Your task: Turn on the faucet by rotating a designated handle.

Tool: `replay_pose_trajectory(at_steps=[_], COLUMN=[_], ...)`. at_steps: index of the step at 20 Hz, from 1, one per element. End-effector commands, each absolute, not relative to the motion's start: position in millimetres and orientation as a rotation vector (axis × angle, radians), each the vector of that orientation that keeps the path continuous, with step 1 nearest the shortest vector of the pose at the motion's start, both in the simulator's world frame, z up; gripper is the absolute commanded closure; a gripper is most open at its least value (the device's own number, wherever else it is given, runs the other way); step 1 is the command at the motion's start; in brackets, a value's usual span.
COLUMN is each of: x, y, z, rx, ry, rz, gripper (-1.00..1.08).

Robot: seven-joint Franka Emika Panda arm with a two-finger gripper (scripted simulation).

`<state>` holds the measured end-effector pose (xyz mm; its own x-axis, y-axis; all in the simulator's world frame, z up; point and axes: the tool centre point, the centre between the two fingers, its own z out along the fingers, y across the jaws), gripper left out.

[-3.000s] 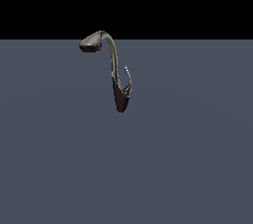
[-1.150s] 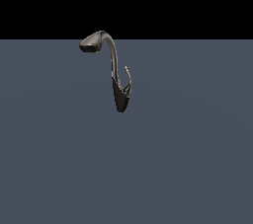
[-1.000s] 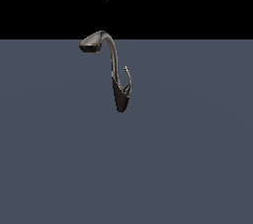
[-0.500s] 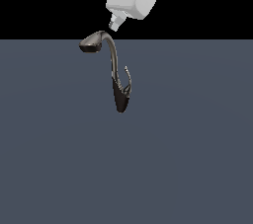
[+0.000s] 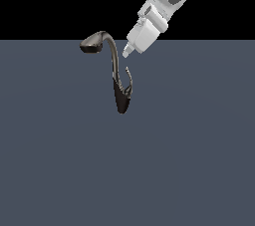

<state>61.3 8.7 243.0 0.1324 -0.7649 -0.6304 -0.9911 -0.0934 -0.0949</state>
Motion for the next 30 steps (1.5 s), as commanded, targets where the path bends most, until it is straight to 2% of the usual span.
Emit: replay_pose_trajectory(at_steps=[1, 9, 18, 30], x=[72, 90, 93, 64], y=[2, -13, -16, -4], z=[225, 187, 178, 185], rx=[-1.826, -1.640, -1.597, -1.598], ry=[1.743, 1.853, 1.875, 1.875], rz=[0.612, 0.652, 0.661, 0.661], gripper=[1.08, 1.08, 1.08, 1.08])
